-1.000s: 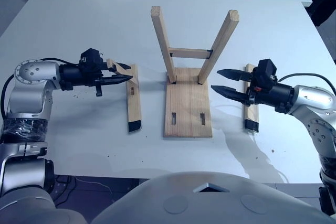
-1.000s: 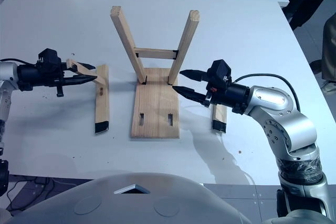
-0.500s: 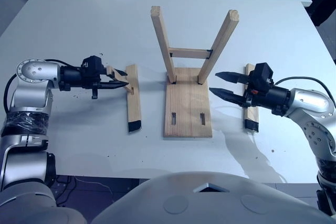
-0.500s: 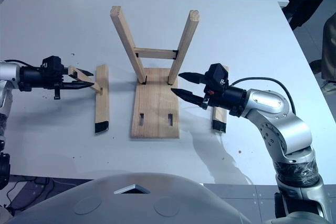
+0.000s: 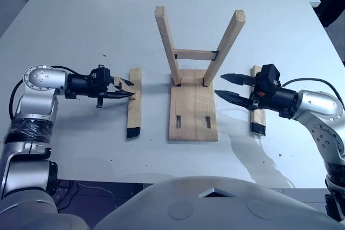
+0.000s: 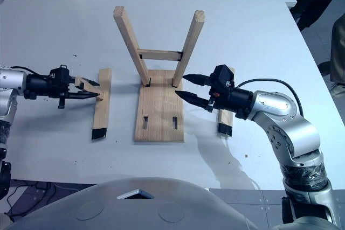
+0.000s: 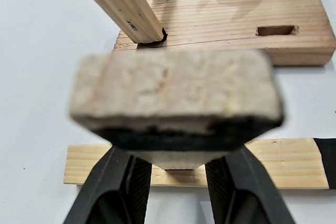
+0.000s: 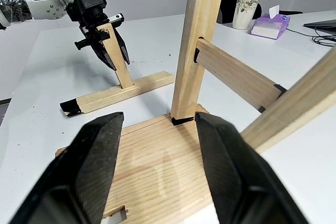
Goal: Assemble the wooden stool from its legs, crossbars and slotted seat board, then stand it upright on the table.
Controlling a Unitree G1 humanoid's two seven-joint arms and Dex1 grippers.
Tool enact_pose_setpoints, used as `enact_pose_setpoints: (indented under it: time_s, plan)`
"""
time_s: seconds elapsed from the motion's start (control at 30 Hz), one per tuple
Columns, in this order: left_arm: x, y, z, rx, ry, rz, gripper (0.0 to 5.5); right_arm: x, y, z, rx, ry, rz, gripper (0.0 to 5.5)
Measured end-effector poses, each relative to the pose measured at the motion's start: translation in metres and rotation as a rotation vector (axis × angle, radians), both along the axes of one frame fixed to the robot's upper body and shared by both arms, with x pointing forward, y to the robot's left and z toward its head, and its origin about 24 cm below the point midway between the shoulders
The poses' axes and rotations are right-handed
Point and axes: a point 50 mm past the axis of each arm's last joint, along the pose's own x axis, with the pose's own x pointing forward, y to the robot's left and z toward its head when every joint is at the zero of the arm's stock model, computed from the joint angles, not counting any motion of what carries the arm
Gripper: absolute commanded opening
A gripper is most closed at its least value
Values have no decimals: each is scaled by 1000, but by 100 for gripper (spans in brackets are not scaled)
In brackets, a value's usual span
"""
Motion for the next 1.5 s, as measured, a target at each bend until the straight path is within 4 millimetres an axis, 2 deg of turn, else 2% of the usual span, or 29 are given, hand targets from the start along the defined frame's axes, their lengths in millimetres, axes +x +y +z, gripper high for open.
enact_pose_setpoints:
  time_s: [0.23, 0.33, 0.67, 1.07, 1.1, 1.13, 1.23, 1.27, 1.43, 1.5]
  plan:
    - [-1, -12, 1, -34, 149, 10, 130, -1, 2, -2, -9, -1, 3, 250]
    - [-1, -16, 1, -32, 162, 6, 130, 0, 2, -4, -20, -5, 0, 250]
    - [-11, -24, -7, -43, 74, 6, 130, 1, 2, -4, -31, -14, 12, 250]
    - [-10, -25, -9, -71, 83, 34, 130, 3, 2, -7, -48, -16, 12, 250]
    - [-9, -26, -9, -72, 82, 38, 167, 3, 3, -8, -49, -16, 17, 250]
    - [-9, -27, -10, -77, 83, 50, 180, 3, 3, -8, -49, -18, 19, 250]
    - [-15, -26, -37, -36, 191, 104, 229, 4, 3, -7, -50, -21, 22, 250]
    - [-17, -26, -40, -31, 202, 110, 243, 4, 3, -8, -51, -21, 23, 250]
    - [-16, -23, -43, -30, 174, 149, 332, 4, 3, -8, -54, -26, 31, 250]
    - [-17, -24, -45, -36, 169, 149, 335, 4, 3, -8, -58, -27, 31, 250]
